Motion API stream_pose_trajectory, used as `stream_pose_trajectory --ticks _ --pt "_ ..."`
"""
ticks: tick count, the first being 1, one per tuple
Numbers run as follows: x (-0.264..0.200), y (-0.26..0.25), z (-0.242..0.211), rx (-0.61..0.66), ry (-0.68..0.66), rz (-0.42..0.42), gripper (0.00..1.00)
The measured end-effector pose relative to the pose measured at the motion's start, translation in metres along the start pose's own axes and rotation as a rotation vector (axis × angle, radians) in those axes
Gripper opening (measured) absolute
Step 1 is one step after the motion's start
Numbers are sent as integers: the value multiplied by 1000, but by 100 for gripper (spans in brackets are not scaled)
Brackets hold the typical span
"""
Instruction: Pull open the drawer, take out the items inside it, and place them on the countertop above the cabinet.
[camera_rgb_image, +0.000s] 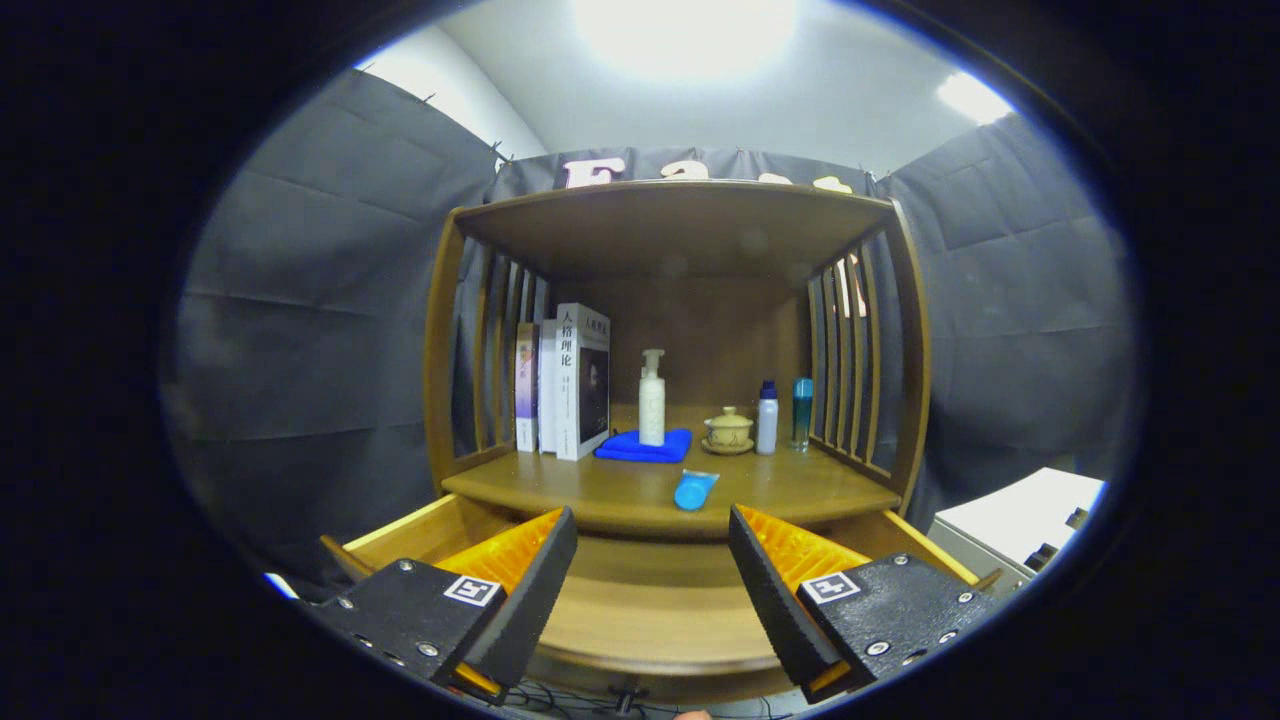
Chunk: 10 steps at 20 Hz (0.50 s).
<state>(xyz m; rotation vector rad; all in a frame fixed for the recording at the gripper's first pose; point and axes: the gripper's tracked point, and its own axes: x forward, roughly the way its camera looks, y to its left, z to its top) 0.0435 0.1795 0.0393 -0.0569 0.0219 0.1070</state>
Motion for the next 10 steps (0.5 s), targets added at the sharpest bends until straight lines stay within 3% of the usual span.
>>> stream_pose_trajectory --ticks 6,10 --pt "-53 14 -28 -6 -42 47 94" --pt "-75 16 -65 -12 3 65 94"
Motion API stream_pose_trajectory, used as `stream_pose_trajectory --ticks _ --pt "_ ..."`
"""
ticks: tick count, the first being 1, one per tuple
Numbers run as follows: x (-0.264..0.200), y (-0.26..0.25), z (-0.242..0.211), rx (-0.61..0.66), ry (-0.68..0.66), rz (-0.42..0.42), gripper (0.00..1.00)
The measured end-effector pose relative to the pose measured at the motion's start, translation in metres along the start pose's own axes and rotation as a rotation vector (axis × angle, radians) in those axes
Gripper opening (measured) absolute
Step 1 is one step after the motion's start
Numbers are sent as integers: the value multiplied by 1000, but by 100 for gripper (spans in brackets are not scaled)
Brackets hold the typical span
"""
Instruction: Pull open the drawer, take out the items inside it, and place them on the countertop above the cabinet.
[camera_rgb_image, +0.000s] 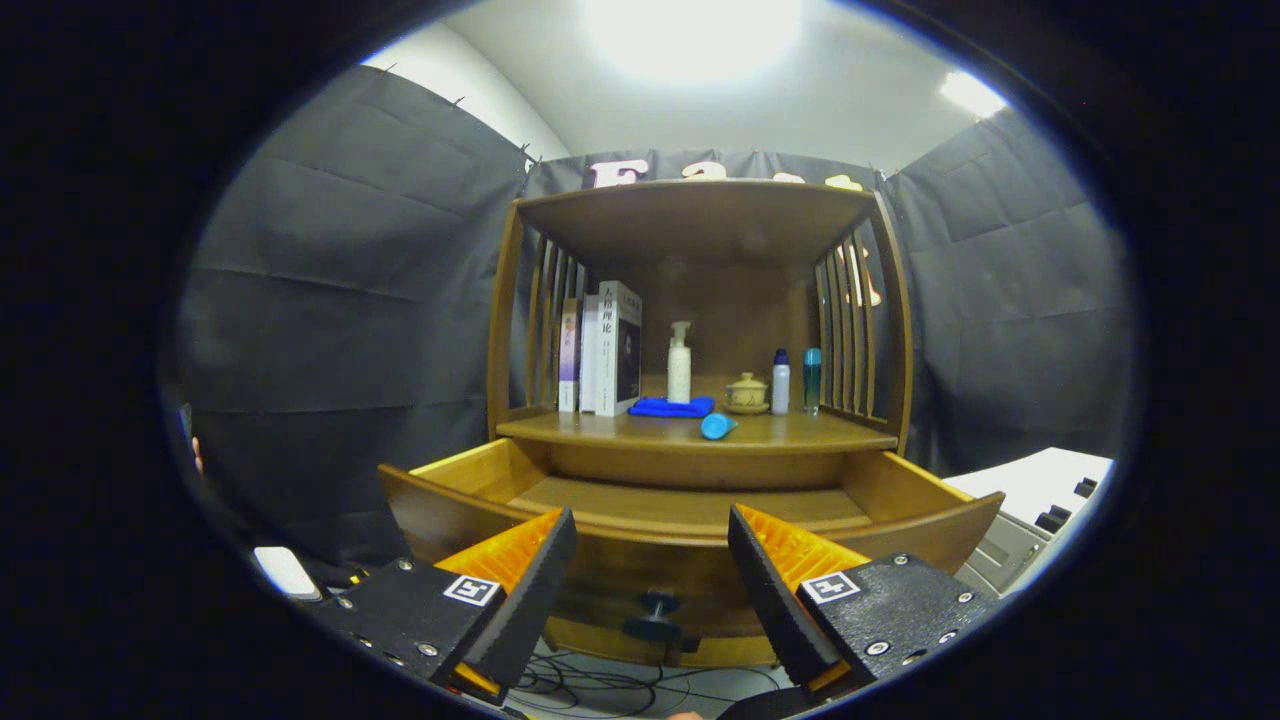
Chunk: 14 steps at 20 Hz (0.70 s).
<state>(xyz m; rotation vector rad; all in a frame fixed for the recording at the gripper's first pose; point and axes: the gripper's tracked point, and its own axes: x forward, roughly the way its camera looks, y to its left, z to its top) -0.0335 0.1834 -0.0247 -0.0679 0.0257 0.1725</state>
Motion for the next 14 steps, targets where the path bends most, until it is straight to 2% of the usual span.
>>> stream_pose_trajectory --ticks 9,14 --pt "-2 -6 -62 5 104 -10 94" --pt "15 -12 -79 -49 124 -65 94"
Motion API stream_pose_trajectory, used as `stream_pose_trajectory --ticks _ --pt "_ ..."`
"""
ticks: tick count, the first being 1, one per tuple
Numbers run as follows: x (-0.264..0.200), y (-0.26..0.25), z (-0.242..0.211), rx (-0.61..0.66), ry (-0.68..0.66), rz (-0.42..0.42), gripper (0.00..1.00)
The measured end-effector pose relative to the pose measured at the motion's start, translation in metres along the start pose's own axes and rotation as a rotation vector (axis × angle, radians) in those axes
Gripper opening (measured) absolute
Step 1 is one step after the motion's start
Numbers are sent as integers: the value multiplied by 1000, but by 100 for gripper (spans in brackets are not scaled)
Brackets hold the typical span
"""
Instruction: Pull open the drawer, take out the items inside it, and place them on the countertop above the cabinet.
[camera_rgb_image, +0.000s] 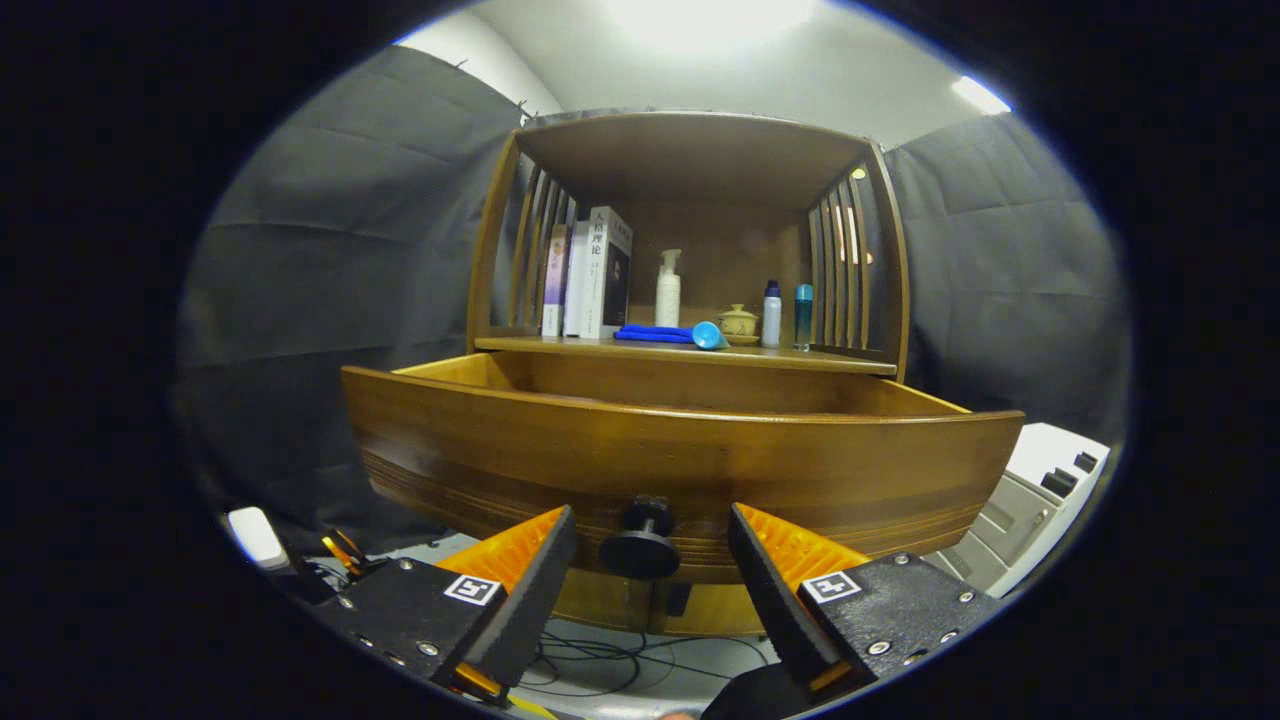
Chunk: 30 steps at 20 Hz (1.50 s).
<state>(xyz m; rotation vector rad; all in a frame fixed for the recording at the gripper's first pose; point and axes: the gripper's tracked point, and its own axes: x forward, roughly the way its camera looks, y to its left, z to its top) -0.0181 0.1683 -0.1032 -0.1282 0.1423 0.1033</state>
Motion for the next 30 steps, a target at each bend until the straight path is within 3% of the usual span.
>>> stream_pose_trajectory --ticks 10,18,30 --pt "20 -6 -3 36 4 -86 93" --pt "35 -5 0 44 -9 -92 94" --pt "103 -9 13 76 20 -98 95"
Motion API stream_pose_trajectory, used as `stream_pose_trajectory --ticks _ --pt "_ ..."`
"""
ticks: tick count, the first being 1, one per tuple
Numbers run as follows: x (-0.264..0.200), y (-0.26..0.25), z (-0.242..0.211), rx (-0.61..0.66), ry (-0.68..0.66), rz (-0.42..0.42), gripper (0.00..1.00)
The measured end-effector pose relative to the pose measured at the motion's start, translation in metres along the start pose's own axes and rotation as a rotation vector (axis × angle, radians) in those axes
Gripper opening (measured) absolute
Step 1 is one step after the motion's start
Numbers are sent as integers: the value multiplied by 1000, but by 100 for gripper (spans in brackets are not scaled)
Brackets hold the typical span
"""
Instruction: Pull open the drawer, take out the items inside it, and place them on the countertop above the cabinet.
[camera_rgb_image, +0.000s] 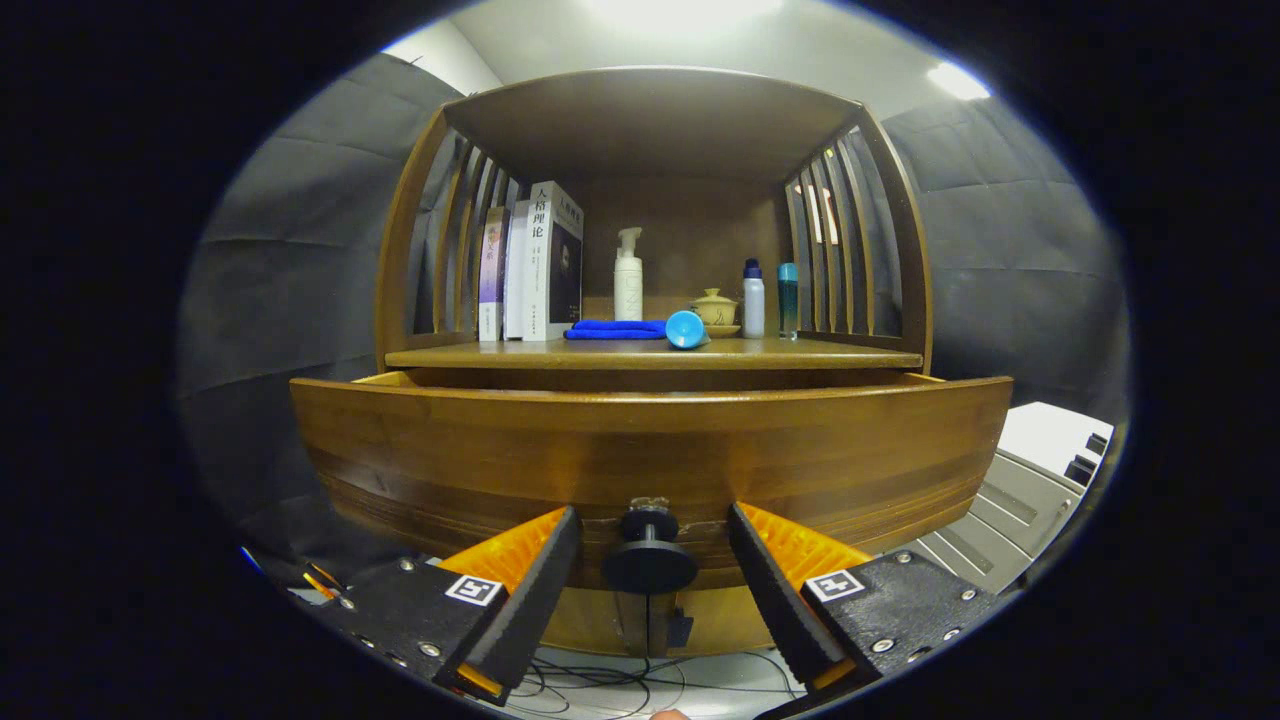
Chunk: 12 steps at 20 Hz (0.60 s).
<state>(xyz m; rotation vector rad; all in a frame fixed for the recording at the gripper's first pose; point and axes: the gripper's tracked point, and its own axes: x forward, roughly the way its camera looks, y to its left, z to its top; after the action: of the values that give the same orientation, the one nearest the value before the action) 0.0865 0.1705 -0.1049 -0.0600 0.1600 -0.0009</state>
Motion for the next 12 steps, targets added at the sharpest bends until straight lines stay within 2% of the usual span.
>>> stream_pose_trajectory --ticks 12 --pt "51 4 4 -1 -36 -18 95"
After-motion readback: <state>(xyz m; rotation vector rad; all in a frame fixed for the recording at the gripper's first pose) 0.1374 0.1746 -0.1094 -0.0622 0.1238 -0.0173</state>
